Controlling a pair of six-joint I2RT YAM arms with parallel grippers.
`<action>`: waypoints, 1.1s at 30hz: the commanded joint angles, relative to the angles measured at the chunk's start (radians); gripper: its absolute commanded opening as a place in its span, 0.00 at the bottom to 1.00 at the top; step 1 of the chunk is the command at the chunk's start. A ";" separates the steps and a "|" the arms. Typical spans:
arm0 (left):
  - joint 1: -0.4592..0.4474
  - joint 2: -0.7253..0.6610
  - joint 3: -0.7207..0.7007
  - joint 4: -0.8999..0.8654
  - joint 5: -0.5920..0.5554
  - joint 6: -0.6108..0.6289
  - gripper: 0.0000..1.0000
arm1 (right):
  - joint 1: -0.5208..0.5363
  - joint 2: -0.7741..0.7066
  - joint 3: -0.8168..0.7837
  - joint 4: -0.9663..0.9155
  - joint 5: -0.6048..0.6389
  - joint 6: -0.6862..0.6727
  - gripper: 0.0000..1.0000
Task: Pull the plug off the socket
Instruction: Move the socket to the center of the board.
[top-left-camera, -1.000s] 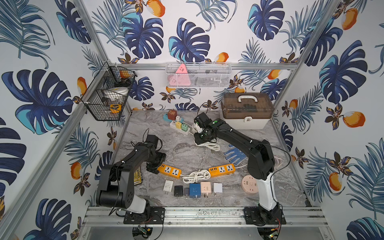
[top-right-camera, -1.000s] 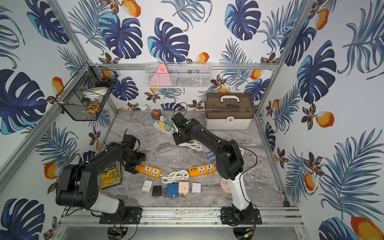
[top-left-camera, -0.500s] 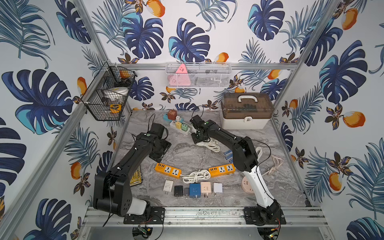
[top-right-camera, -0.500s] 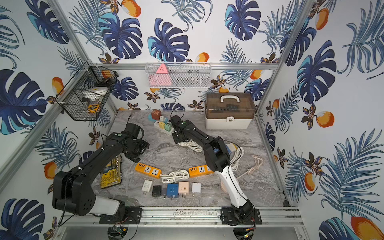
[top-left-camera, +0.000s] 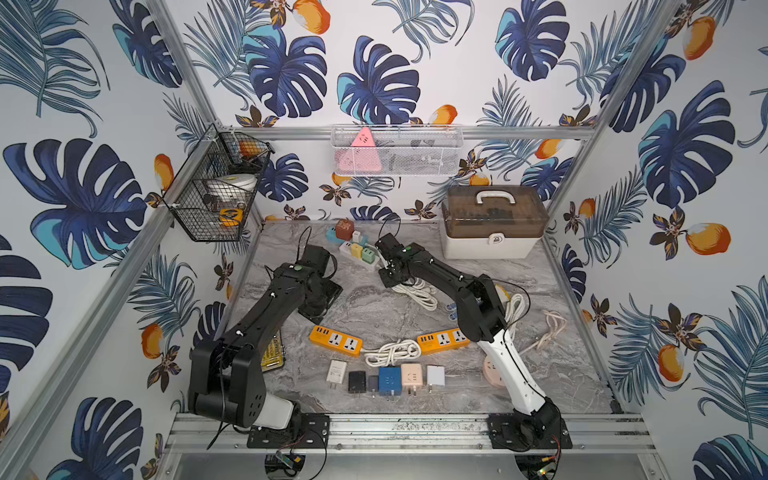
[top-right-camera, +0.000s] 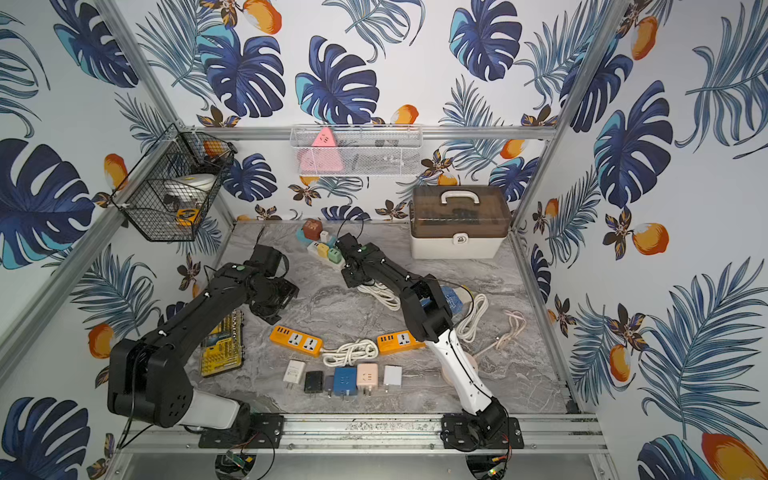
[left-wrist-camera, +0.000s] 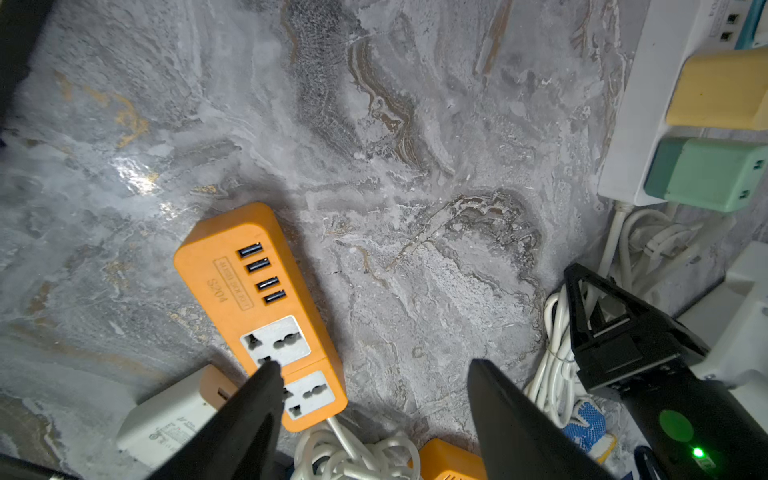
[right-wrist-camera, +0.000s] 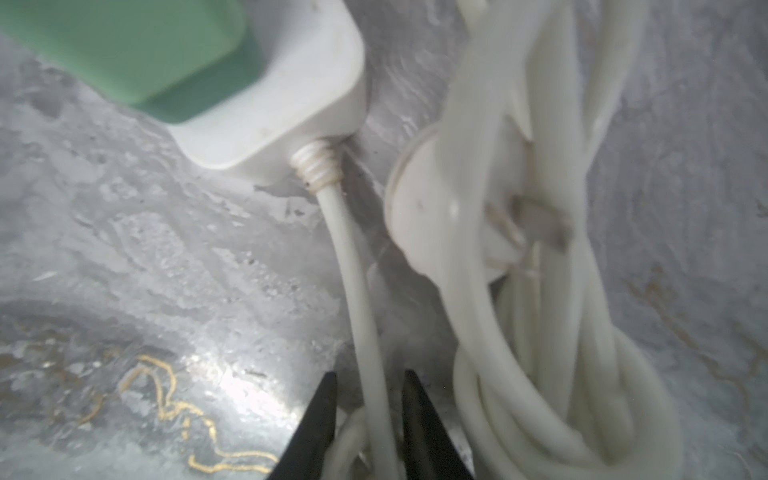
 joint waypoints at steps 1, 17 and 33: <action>-0.001 0.001 0.007 -0.019 -0.009 0.019 0.77 | 0.029 -0.033 -0.058 -0.019 -0.061 -0.074 0.18; 0.006 0.007 -0.019 -0.008 -0.010 0.007 0.76 | 0.091 -0.443 -0.637 0.276 -0.188 -0.335 0.04; 0.006 0.029 -0.018 0.014 -0.006 0.007 0.77 | 0.100 -0.538 -0.646 0.251 -0.128 -0.232 0.63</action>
